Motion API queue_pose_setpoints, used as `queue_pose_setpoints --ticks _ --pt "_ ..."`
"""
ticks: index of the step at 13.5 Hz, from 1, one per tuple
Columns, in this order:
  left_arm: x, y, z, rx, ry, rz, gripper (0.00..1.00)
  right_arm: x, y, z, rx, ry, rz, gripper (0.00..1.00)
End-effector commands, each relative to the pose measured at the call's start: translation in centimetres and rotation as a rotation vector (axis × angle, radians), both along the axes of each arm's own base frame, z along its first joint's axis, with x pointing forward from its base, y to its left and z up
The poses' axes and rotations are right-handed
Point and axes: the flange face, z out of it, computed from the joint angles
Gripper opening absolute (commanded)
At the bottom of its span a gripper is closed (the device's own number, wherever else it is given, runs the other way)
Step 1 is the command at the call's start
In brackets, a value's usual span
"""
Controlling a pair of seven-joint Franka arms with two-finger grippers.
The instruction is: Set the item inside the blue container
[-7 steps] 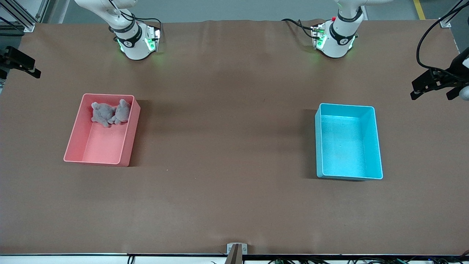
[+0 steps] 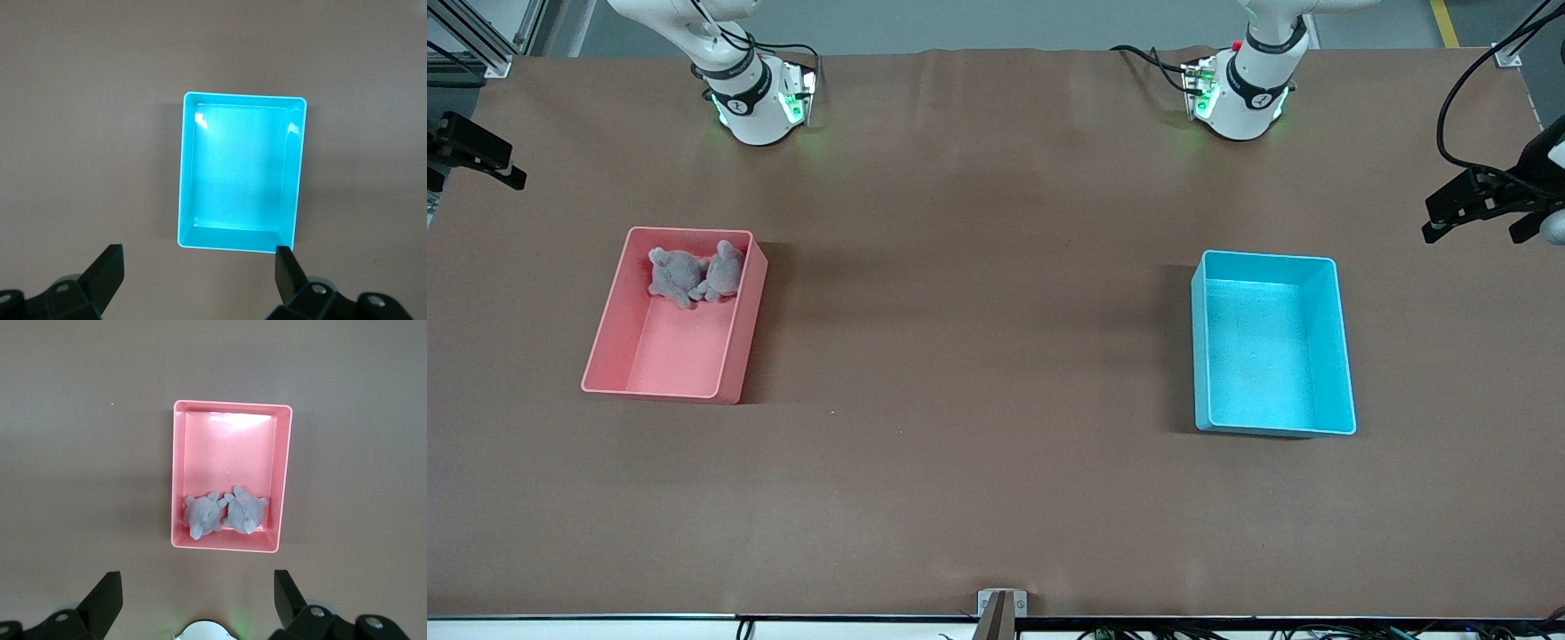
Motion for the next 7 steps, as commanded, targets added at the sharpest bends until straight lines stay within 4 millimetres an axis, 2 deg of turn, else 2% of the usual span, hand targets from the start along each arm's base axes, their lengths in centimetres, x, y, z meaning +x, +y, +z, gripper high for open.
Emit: queue_pose_setpoints --ticks 1,7 --pt "0.3 -0.07 0.31 -0.011 0.001 0.002 1.0 -0.54 0.2 0.27 -0.002 0.0 -0.008 1.0" --pt "0.25 0.03 0.4 -0.009 0.0 0.001 1.0 -0.55 0.28 0.25 -0.002 0.001 -0.006 1.0"
